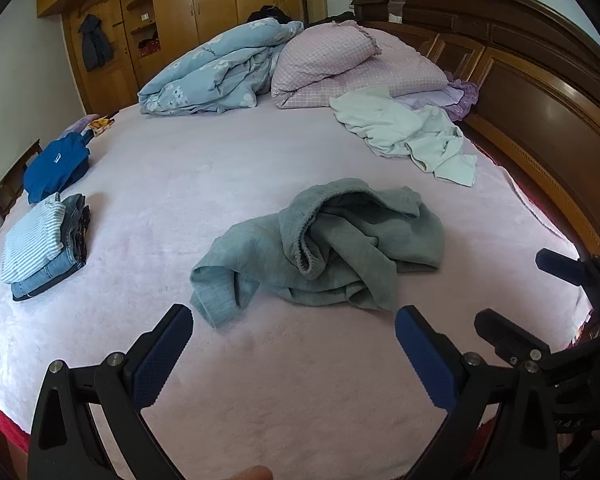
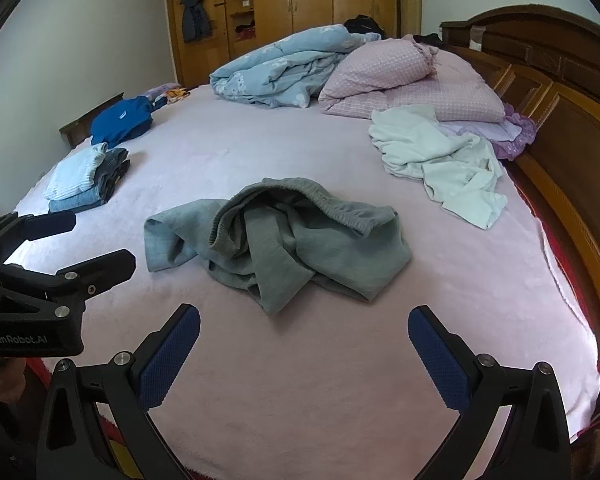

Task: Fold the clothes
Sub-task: 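Move the right gripper toward the grey sweatpants waistband and grasp it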

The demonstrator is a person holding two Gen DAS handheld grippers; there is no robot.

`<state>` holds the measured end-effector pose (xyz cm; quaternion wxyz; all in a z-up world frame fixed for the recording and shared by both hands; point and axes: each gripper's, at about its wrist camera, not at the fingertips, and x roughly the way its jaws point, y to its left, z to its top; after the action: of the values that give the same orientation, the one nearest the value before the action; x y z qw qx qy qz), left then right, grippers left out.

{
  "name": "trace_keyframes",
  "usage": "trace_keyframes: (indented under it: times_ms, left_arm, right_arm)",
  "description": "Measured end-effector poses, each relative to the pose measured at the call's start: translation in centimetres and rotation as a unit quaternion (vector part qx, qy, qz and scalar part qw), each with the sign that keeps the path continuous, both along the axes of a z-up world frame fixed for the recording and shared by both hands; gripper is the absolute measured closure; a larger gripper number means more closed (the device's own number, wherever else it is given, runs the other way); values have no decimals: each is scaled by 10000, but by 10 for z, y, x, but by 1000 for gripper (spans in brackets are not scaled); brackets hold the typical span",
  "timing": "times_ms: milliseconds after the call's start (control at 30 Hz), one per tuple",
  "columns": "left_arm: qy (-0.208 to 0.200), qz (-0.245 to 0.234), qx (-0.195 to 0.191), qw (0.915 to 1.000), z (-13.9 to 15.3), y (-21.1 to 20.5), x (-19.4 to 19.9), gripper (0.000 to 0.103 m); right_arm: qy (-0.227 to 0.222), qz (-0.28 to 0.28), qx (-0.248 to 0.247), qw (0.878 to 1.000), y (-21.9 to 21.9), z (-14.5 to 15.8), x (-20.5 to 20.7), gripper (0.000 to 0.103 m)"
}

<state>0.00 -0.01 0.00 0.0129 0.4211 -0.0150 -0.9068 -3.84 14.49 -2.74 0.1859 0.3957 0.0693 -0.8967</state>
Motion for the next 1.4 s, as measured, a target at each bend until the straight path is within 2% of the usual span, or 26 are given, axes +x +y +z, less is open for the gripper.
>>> trace_keyframes:
  times_ms: [133, 267, 500, 633, 833, 1100, 1267, 1300, 1400]
  left_arm:
    - [6, 50, 69, 10000, 0, -2, 1, 1]
    - [-28, -9, -162, 9999, -5, 3, 2, 0]
    - [-268, 16, 77, 9996, -24, -19, 2, 1]
    - [-472, 145, 82, 9987, -39, -27, 2, 1]
    - [-711, 202, 328, 9967, -54, -33, 11, 1]
    - [-938, 387, 411, 9940, -66, -49, 17, 1]
    - [-919, 619, 550, 9923, -65, -69, 24, 1]
    - [-931, 653, 565, 9919, -66, -72, 25, 1]
    - [-976, 701, 588, 9910, -68, -79, 26, 1]
  right_arm:
    - [5, 15, 42, 10000, -2, 2, 3, 0]
    - [-3, 49, 50, 10000, -5, 2, 2, 0]
    - [-67, 23, -6, 10000, 6, -3, -2, 0]
    - [-253, -100, -194, 9994, 15, -8, -9, 0]
    - [-383, -166, -316, 9986, 20, -13, -14, 0]
    - [-219, -27, -171, 9996, 17, -14, -26, 0]
    - [26, 149, -108, 9998, 9, -10, -63, 0]
    - [17, 186, -168, 9997, 8, -10, -73, 1]
    - [-174, 233, -280, 9992, 3, -18, -107, 17]
